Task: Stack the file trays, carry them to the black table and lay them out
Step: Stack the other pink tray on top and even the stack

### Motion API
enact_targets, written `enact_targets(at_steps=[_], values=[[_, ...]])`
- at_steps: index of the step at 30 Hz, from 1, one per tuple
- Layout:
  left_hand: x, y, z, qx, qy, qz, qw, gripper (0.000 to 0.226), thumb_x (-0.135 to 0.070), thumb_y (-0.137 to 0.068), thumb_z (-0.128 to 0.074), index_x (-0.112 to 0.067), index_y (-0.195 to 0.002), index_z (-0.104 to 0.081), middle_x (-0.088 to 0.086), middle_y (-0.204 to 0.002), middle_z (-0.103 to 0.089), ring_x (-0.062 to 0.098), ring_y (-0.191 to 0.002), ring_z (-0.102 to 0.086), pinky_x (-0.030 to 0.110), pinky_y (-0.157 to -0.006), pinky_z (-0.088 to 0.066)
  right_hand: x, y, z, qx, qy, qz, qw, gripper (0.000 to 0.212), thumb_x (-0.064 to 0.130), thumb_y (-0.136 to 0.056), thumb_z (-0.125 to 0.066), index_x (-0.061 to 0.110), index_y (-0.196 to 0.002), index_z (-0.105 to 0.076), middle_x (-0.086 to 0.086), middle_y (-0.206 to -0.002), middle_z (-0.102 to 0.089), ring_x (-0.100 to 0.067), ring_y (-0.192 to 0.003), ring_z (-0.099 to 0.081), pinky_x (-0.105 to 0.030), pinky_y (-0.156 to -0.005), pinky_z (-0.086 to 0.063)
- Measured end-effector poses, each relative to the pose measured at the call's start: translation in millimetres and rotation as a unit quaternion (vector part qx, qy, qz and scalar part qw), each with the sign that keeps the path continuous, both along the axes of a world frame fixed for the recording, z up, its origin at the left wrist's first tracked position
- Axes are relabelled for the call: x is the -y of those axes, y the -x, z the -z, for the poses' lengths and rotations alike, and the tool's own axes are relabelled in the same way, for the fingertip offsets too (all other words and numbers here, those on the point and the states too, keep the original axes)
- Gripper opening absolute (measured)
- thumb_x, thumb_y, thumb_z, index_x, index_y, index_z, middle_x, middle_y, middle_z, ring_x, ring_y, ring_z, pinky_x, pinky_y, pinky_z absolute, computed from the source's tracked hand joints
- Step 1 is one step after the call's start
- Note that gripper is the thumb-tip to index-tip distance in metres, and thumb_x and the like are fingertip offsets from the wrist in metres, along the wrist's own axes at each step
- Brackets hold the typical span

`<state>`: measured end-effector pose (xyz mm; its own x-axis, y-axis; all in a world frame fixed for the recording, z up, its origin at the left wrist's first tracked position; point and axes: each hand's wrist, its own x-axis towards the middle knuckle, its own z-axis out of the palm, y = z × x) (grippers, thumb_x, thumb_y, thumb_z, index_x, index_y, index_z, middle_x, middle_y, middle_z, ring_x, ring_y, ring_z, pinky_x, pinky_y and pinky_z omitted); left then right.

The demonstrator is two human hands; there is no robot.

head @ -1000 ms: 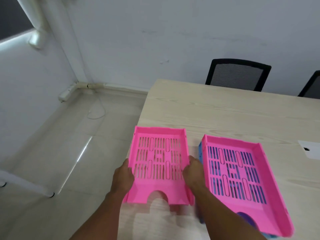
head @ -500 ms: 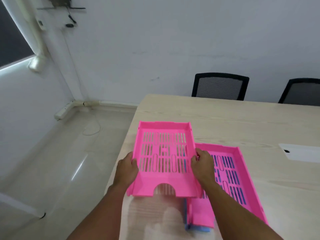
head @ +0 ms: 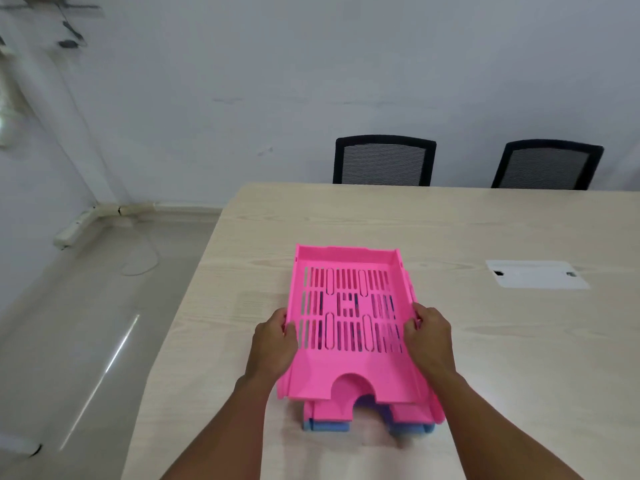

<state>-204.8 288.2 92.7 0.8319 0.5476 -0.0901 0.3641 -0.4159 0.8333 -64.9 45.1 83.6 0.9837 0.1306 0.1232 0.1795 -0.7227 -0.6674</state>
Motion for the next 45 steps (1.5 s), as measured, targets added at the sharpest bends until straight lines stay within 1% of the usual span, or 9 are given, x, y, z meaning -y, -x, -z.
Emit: enact_targets(at_steps=[4,8,13,20,26,30,35,40,45], values=[[30.3,-3.1,-0.9,0.001,0.000,0.004,1.000,0.027,-0.010,-0.102,-0.045,-0.019,-0.117,-0.065,-0.002,-0.093,-0.074,0.018,-0.078,-0.072,0.040,-0.070,-0.062,27.7,-0.2,-0.4,-0.008,-0.003,-0.006,1.000,0.022,0.003,-0.093,-0.047,0.010,-0.094,-0.067,-0.005,-0.081,-0.056,-0.028,-0.082,-0.059,-0.040,-0.075,-0.054],[49.0,-3.3,3.3,-0.008,0.009,0.006,1.000,0.028,-0.012,-0.103,-0.044,-0.018,-0.123,-0.063,-0.007,-0.093,-0.071,0.010,-0.080,-0.071,0.039,-0.074,-0.063,45.3,0.2,3.3,-0.017,-0.007,-0.008,1.000,0.022,0.003,-0.094,-0.046,0.008,-0.098,-0.067,-0.006,-0.082,-0.056,-0.027,-0.082,-0.058,-0.038,-0.075,-0.052],[56.7,-3.4,5.8,-0.017,0.001,-0.014,1.000,0.030,-0.013,-0.103,-0.043,-0.014,-0.127,-0.061,-0.002,-0.100,-0.072,0.013,-0.084,-0.070,0.037,-0.077,-0.061,49.0,0.9,6.5,-0.018,-0.014,-0.005,1.000,0.023,0.002,-0.094,-0.045,0.007,-0.102,-0.066,-0.009,-0.085,-0.057,-0.026,-0.084,-0.057,-0.035,-0.075,-0.049],[50.3,-6.8,3.2,-0.032,-0.010,-0.010,0.999,0.032,-0.016,-0.104,-0.044,-0.015,-0.133,-0.057,-0.005,-0.103,-0.066,0.018,-0.092,-0.067,0.039,-0.085,-0.059,40.4,-1.3,8.3,-0.018,-0.024,-0.004,1.000,0.026,-0.001,-0.094,-0.044,0.006,-0.105,-0.067,-0.010,-0.086,-0.058,-0.028,-0.087,-0.059,-0.042,-0.079,-0.055],[48.6,-17.7,5.9,-0.026,-0.011,-0.024,0.999,0.032,-0.014,-0.103,-0.041,-0.012,-0.131,-0.057,-0.001,-0.100,-0.066,0.023,-0.089,-0.068,0.044,-0.082,-0.060,39.9,-8.0,6.8,-0.021,-0.017,-0.007,1.000,0.026,-0.001,-0.094,-0.045,0.005,-0.107,-0.067,-0.010,-0.087,-0.058,-0.028,-0.086,-0.058,-0.042,-0.080,-0.055],[49.2,-17.8,10.4,-0.019,0.001,-0.032,0.999,0.031,-0.015,-0.104,-0.044,-0.010,-0.132,-0.057,0.004,-0.105,-0.067,0.020,-0.086,-0.064,0.036,-0.078,-0.055,43.2,-4.3,7.5,-0.034,-0.029,-0.004,0.999,0.032,0.003,-0.097,-0.045,0.011,-0.120,-0.066,-0.007,-0.092,-0.059,-0.024,-0.087,-0.060,-0.039,-0.083,-0.056],[42.8,-12.4,17.6,-0.014,0.017,-0.038,0.999,0.030,-0.020,-0.102,-0.050,-0.012,-0.129,-0.059,0.008,-0.122,-0.069,0.018,-0.102,-0.061,0.040,-0.095,-0.054,42.8,3.7,8.0,-0.040,-0.051,0.012,0.998,0.039,0.009,-0.099,-0.045,0.013,-0.136,-0.058,-0.007,-0.102,-0.060,-0.026,-0.096,-0.062,-0.045,-0.089,-0.057],[44.8,-10.1,17.4,-0.001,0.044,-0.046,0.998,0.026,-0.020,-0.102,-0.052,-0.011,-0.125,-0.062,0.002,-0.115,-0.067,0.020,-0.111,-0.062,0.038,-0.097,-0.052,42.8,8.9,3.5,-0.049,-0.075,0.010,0.996,0.039,0.013,-0.101,-0.044,0.016,-0.137,-0.057,-0.002,-0.105,-0.060,-0.025,-0.099,-0.063,-0.048,-0.091,-0.057],[41.9,-1.2,20.9,-0.003,0.082,-0.042,0.996,0.007,-0.022,-0.099,-0.059,-0.023,-0.104,-0.063,-0.010,-0.100,-0.067,0.015,-0.106,-0.064,0.033,-0.094,-0.051,51.2,11.4,2.2,-0.072,-0.077,0.001,0.994,0.042,0.018,-0.102,-0.044,0.022,-0.143,-0.053,-0.005,-0.111,-0.065,-0.025,-0.098,-0.066,-0.047,-0.090,-0.058]])
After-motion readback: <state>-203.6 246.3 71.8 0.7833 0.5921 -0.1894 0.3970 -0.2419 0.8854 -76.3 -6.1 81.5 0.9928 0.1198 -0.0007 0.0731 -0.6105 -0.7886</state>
